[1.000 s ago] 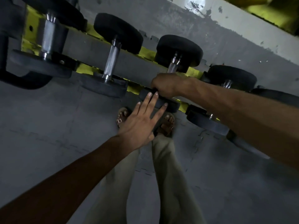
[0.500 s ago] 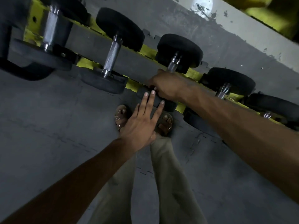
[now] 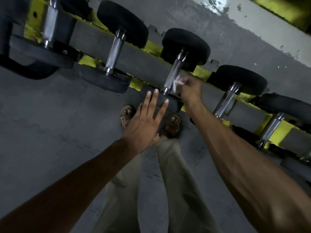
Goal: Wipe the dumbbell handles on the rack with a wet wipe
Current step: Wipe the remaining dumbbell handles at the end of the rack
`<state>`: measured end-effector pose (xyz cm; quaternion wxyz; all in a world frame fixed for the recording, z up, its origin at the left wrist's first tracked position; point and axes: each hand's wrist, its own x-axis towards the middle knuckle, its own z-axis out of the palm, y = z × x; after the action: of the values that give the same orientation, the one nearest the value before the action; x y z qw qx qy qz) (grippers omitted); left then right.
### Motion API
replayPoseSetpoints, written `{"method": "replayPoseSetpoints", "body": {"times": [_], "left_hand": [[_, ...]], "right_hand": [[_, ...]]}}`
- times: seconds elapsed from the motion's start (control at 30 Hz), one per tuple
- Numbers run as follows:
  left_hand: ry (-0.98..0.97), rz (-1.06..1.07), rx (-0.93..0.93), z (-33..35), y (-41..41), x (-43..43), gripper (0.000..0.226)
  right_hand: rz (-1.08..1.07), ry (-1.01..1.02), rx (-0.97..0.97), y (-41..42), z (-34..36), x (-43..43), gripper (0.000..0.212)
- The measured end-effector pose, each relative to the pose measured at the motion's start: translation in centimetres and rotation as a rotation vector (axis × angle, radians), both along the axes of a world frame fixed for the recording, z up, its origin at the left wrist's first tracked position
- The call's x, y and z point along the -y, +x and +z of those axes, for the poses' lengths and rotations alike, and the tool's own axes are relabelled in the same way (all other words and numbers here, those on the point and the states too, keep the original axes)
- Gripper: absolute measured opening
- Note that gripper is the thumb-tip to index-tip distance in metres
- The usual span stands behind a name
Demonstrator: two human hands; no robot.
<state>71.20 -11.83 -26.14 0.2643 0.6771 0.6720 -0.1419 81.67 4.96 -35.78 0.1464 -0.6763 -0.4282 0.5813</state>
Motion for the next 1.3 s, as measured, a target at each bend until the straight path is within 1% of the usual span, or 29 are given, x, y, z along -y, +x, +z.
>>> {"method": "replayPoseSetpoints", "body": {"times": [0.03,0.1,0.2,0.27,0.37,0.43,0.53,0.63,0.7,0.73,0.77,0.83,0.87,0.93,0.97,1.07,1.13,1.2,1.23,1.3], "left_hand": [[-0.001,0.001,-0.01,0.1,0.2,0.0,0.117],[0.002,0.008,-0.025,-0.1,0.5,0.0,0.118],[0.009,0.026,-0.028,-0.5,0.9,0.2,0.12],[0.016,0.031,-0.021,-0.8,1.0,0.2,0.122],[0.02,0.045,-0.008,-1.1,1.1,0.3,0.128],[0.012,0.034,-0.006,-1.3,1.0,0.3,0.129],[0.01,0.026,-0.001,-1.1,0.7,0.3,0.129],[0.008,0.013,0.003,-1.0,0.5,0.2,0.129],[0.003,0.006,0.007,-1.1,0.4,0.2,0.128],[-0.003,-0.002,0.007,-1.1,0.3,0.2,0.128],[-0.008,-0.01,0.006,-1.1,0.2,0.3,0.129],[-0.008,-0.026,0.003,-1.2,0.0,0.2,0.13],[-0.009,-0.029,0.006,-1.2,-0.1,0.2,0.13],[-0.009,-0.033,0.015,-1.1,-0.2,0.2,0.128],[-0.008,-0.037,0.017,-1.0,-0.3,0.1,0.128],[-0.012,-0.061,0.025,-0.9,-0.6,0.0,0.125],[-0.012,-0.077,0.03,-0.9,-0.9,0.1,0.124],[-0.005,-0.101,0.033,-1.0,-1.2,0.2,0.123],[0.002,-0.113,0.035,-1.1,-1.4,0.3,0.123],[0.008,-0.127,0.042,-1.1,-1.7,0.3,0.123]], "right_hand": [[-0.021,-0.104,-0.033,0.3,-0.2,0.8,0.023],[-0.028,-0.244,-0.077,0.6,-0.5,1.1,0.024],[-0.074,-0.353,-0.248,-0.1,-0.7,-1.4,0.03],[-0.202,-0.399,-0.332,-1.5,-0.8,-4.0,0.03],[-0.504,-0.535,-0.565,-3.1,-1.2,-6.7,0.031],[-0.578,-0.57,-0.603,-3.2,-1.6,-7.1,0.035],[-0.551,-0.497,-0.567,-3.3,-0.8,-6.3,0.041],[-0.676,-0.324,-0.442,-3.9,0.3,-4.4,0.022],[-0.772,-0.163,-0.385,-4.5,0.2,-3.6,0.023],[-0.776,-0.072,-0.335,-4.7,0.1,-3.4,0.023],[-0.729,0.031,-0.215,-4.9,0.0,-3.3,0.021],[-0.519,0.278,0.105,-5.1,0.1,-2.8,0.016],[-0.375,0.412,0.219,-5.2,0.5,-2.4,0.014],[-0.009,0.652,0.394,-4.8,1.2,-1.1,0.012],[0.173,0.731,0.423,-4.2,1.3,-0.6,0.017],[0.601,0.842,0.402,-2.4,0.7,-0.5,0.031],[0.886,0.977,0.541,-1.3,0.2,-1.4,0.036],[1.09,1.04,0.66,-0.8,-0.1,-2.5,0.037],[1.147,1.036,0.691,-1.0,0.3,-2.9,0.036],[1.299,1.001,0.683,-1.9,1.4,-3.1,0.027]]}}
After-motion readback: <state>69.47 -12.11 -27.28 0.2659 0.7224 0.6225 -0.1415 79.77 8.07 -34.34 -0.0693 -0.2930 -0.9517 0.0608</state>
